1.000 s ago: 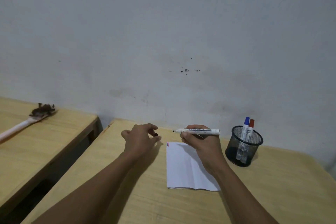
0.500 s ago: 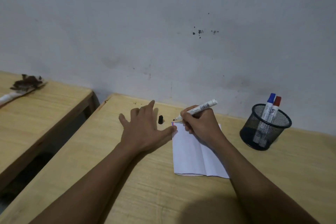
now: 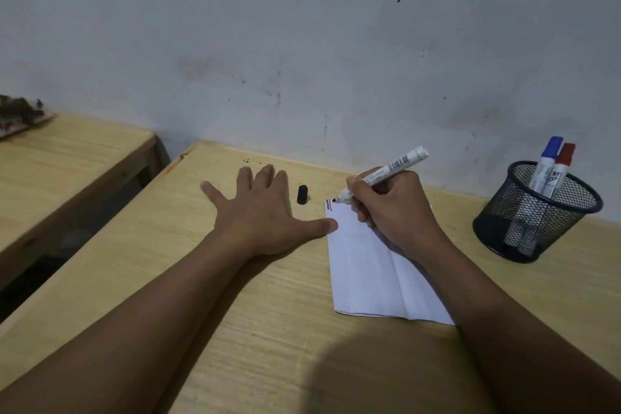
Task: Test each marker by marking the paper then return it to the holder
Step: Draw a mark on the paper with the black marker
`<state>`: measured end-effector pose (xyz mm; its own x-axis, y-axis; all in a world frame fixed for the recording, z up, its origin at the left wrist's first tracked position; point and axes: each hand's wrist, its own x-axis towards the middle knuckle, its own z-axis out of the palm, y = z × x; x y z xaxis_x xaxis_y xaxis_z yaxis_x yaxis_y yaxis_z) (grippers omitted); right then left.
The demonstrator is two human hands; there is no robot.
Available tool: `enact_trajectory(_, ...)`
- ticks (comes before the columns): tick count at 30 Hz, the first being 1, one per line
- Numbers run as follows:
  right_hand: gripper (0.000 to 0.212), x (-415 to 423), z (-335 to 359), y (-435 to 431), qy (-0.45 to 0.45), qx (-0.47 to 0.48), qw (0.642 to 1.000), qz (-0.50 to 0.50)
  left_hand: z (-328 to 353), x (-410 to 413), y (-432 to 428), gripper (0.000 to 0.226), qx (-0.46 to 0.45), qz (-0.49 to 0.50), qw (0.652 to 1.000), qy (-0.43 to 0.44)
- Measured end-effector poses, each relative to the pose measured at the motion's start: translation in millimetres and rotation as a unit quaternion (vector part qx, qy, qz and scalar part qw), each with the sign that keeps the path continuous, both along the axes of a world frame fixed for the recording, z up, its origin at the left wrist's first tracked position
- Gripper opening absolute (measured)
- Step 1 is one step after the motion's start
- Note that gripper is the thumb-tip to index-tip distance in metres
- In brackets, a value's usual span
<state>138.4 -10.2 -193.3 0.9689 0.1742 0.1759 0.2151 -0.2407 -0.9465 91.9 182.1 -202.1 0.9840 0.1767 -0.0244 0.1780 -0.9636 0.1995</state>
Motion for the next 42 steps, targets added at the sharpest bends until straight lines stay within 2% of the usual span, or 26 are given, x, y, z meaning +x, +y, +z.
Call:
enact_trajectory(8,0.028,3,-4,0,-0.021,-0.022,0.999,0.019,1,1,0,0.128,0.007,-0.006,1.000,0.004)
enact_trajectory(24,0.015,2,-1,-1,0.022,0.023,0.999,0.030,2,0,-1,0.128,-0.001,-0.004,1.000,0.007)
enact_trajectory(27,0.015,1,-1,-1,0.026,0.036,0.999,0.028,1,0,0,0.126,-0.006,-0.006,1.000,-0.014)
enact_trajectory(29,0.014,2,-2,-2,0.025,0.045,0.999,0.018,1,-3,-1,0.118,-0.036,-0.010,0.997,-0.062)
enact_trajectory(31,0.014,1,-1,-4,0.024,0.057,0.998,0.010,2,-6,-2,0.103,-0.108,-0.013,0.986,-0.126)
enact_trajectory(34,0.017,-2,1,-3,0.018,0.068,0.997,0.014,5,-7,2,0.055,-0.209,-0.009,0.958,-0.195)
enact_trajectory(37,0.017,-9,10,-2,0.014,0.092,0.996,0.017,8,-7,1,0.022,-0.218,-0.006,0.954,-0.205)
enact_trajectory(42,0.013,-25,51,-3,-0.022,0.095,0.995,0.010,19,-18,-9,0.018,-0.183,0.017,0.959,-0.218)
